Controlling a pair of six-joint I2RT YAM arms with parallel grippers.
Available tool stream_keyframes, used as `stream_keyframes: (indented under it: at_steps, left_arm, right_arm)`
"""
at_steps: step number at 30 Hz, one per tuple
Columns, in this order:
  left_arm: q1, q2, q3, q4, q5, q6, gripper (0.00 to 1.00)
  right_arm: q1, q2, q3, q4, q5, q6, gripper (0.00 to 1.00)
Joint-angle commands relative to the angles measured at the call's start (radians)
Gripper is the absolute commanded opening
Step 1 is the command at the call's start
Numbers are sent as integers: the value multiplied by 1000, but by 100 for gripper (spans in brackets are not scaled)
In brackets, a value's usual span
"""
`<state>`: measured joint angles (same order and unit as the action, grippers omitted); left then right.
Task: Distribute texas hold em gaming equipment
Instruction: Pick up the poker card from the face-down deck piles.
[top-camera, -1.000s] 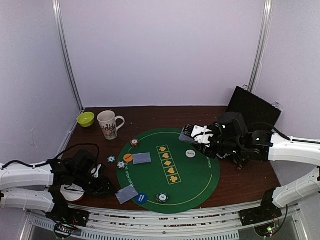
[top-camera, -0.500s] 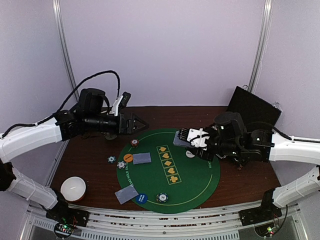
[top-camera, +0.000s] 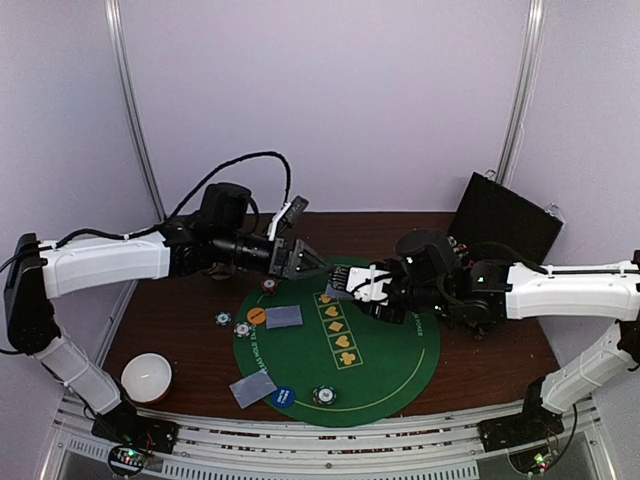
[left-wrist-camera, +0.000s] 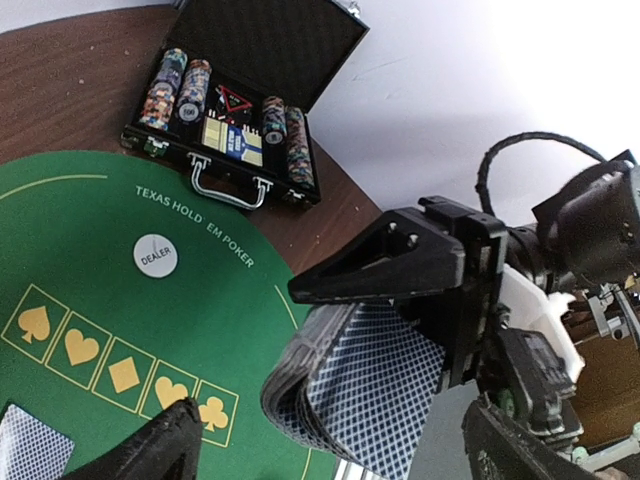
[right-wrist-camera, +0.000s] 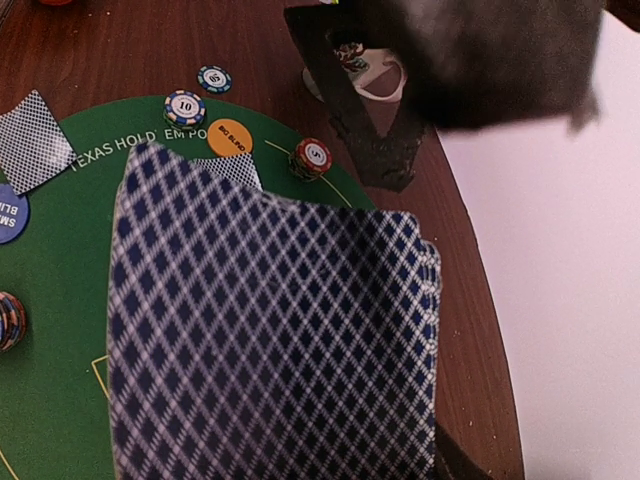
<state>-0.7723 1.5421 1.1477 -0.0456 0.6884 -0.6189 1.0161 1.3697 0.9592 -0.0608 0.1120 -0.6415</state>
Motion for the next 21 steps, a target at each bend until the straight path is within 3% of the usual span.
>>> stream_keyframes:
  at_steps: [1,6,14,21]
  left_arm:
    - [-1,57,49,-1,11,54,89]
    - [-1,108,85,-28,8,77,85]
    - [3,119,121,-131,-53,153,58]
    - [11,93,109,-141,-56,157,48]
  right_arm:
    - [4,16,42,54,-5,-18,46]
    - [6,36,48,67,-10,-23,46]
    - [5,47,45,64,4,-23,46]
    - [5,44,40,67,15,-22,47]
